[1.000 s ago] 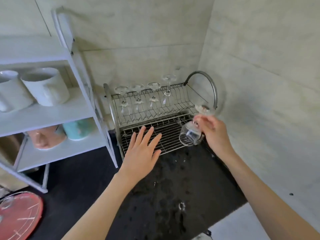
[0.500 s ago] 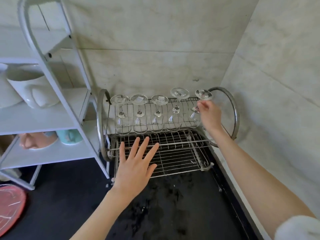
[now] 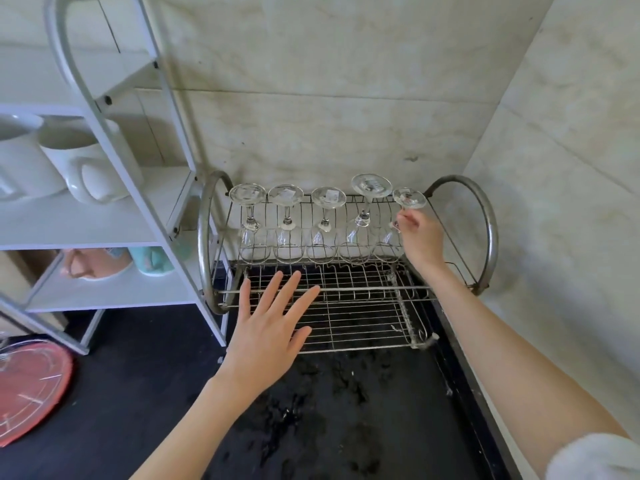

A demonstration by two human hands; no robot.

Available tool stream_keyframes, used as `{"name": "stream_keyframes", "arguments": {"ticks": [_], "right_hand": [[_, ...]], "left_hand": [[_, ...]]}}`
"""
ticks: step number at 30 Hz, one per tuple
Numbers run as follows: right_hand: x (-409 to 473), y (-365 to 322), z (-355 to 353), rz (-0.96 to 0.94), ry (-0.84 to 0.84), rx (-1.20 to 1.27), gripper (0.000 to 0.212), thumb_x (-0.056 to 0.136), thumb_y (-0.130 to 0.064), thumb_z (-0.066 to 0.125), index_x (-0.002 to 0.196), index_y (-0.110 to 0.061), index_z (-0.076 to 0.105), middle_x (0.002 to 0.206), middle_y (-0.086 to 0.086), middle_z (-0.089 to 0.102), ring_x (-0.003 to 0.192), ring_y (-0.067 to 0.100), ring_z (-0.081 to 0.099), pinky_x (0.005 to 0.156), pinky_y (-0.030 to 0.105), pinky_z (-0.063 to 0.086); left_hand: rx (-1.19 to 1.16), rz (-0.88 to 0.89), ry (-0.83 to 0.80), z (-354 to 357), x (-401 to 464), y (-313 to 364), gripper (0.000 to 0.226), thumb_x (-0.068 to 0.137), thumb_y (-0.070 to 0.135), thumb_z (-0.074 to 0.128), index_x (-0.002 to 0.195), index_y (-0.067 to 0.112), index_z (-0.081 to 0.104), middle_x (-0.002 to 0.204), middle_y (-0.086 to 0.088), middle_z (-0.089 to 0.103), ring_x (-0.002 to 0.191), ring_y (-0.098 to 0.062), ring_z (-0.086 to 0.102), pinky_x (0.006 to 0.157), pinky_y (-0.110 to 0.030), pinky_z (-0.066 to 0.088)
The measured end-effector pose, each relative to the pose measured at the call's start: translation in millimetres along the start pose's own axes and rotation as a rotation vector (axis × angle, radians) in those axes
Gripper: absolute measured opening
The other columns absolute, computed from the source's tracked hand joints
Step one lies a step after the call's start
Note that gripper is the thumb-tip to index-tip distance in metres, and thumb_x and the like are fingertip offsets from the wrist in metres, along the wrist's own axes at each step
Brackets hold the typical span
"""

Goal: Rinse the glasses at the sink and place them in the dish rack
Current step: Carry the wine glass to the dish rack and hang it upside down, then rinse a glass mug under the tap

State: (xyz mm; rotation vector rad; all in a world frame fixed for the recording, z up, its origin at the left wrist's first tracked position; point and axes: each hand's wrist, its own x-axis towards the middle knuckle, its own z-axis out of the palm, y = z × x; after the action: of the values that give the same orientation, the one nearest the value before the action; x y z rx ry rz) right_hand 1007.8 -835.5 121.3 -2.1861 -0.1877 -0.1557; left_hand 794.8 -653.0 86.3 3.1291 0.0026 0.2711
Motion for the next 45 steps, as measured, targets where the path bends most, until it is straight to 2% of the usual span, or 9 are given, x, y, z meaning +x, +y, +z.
{"name": "stream_keyframes", "arguments": {"ticks": [10,15,17,24,28,31,34,39,45], "right_hand": [[-44.1,-3.8,-18.5,-0.012,-0.080,-0.084,0.048,0.098,-0.029,0.045,0.140,-0.008,0.036,0.143,0.007,0.042,0.131,0.019,0.040,0.107,0.032,0.032],[-93.7,-12.4,-23.1,-0.234,-0.133,-0.219,0.047,0.098,-0.033,0.043,0.140,-0.014,0.036,0.144,0.004,0.040,0.134,0.017,0.036,0.107,0.024,0.022],[-113.6,-20.8,-21.8,-0.302,-0.178,-0.291,0.049,0.098,-0.034,0.043,0.142,-0.014,0.035,0.145,0.004,0.038,0.136,0.015,0.031,0.108,0.023,0.021],[-194.4,-45.6,3.9,-0.501,-0.324,-0.367,0.051,0.097,-0.039,0.042,0.144,-0.021,0.035,0.153,-0.001,0.027,0.142,0.015,0.021,0.115,0.028,0.015],[-260.8,-57.3,29.2,-0.609,-0.401,-0.357,0.051,0.095,-0.039,0.046,0.142,-0.020,0.040,0.151,0.001,0.033,0.140,0.019,0.028,0.115,0.030,0.014],[-315.5,-72.0,47.3,-0.688,-0.470,-0.333,0.053,0.095,-0.048,0.041,0.140,-0.019,0.044,0.147,0.002,0.039,0.137,0.019,0.034,0.112,0.029,0.015],[-376.6,-90.6,68.3,-0.759,-0.558,-0.298,0.063,0.091,-0.054,0.026,0.139,-0.018,0.045,0.146,0.004,0.041,0.137,0.020,0.035,0.112,0.031,0.017],[-476.8,-131.7,102.9,-0.858,-0.713,-0.172,0.059,0.090,-0.050,0.035,0.136,-0.015,0.049,0.141,0.006,0.047,0.129,0.024,0.044,0.110,0.044,0.031],[-561.6,-193.0,157.2,-0.983,-0.872,-0.062,0.062,0.089,-0.052,0.034,0.135,-0.015,0.051,0.140,0.004,0.048,0.129,0.022,0.044,0.108,0.030,0.029]], "left_hand": [[0.004,-0.014,-0.064,-3.2,-2.1,-1.8,0.056,0.087,0.046,0.030,0.141,0.031,0.028,0.146,-0.004,0.039,0.135,-0.028,0.034,0.106,-0.057,0.013],[-0.058,-0.029,-0.103,-12.3,4.2,0.4,0.059,0.093,0.056,0.023,0.146,0.038,0.004,0.157,0.005,0.000,0.144,-0.018,-0.005,0.112,-0.049,-0.011],[-0.090,-0.056,-0.133,-23.7,1.3,5.4,0.059,0.096,0.051,0.028,0.147,0.035,0.002,0.157,0.005,-0.004,0.143,-0.016,-0.010,0.114,-0.046,-0.011],[-0.213,-0.216,-0.008,-37.5,-87.3,19.3,0.054,0.098,0.041,0.032,0.147,0.031,0.012,0.157,0.005,0.004,0.144,-0.018,-0.006,0.116,-0.040,-0.003],[-0.172,-0.327,-0.027,-30.2,-173.1,4.6,0.053,0.092,0.047,0.027,0.140,0.027,0.035,0.147,-0.002,0.037,0.139,-0.027,0.027,0.109,-0.051,0.026],[-0.141,-0.443,-0.015,-33.2,-243.1,-7.1,0.052,0.089,0.047,0.031,0.133,0.023,0.045,0.138,-0.004,0.050,0.129,-0.030,0.043,0.099,-0.052,0.037],[-0.103,-0.548,-0.018,-40.8,-319.0,-14.3,0.053,0.088,0.047,0.032,0.131,0.021,0.050,0.135,-0.005,0.052,0.127,-0.032,0.046,0.097,-0.052,0.039],[-0.051,-0.738,0.009,-66.3,-437.8,-32.0,0.053,0.087,0.046,0.033,0.127,0.018,0.054,0.131,-0.006,0.056,0.123,-0.033,0.050,0.092,-0.054,0.043],[-0.029,-0.985,0.035,-85.3,-548.5,-62.8,0.054,0.086,0.047,0.035,0.131,0.020,0.049,0.136,-0.006,0.052,0.126,-0.034,0.046,0.095,-0.057,0.041]]}}
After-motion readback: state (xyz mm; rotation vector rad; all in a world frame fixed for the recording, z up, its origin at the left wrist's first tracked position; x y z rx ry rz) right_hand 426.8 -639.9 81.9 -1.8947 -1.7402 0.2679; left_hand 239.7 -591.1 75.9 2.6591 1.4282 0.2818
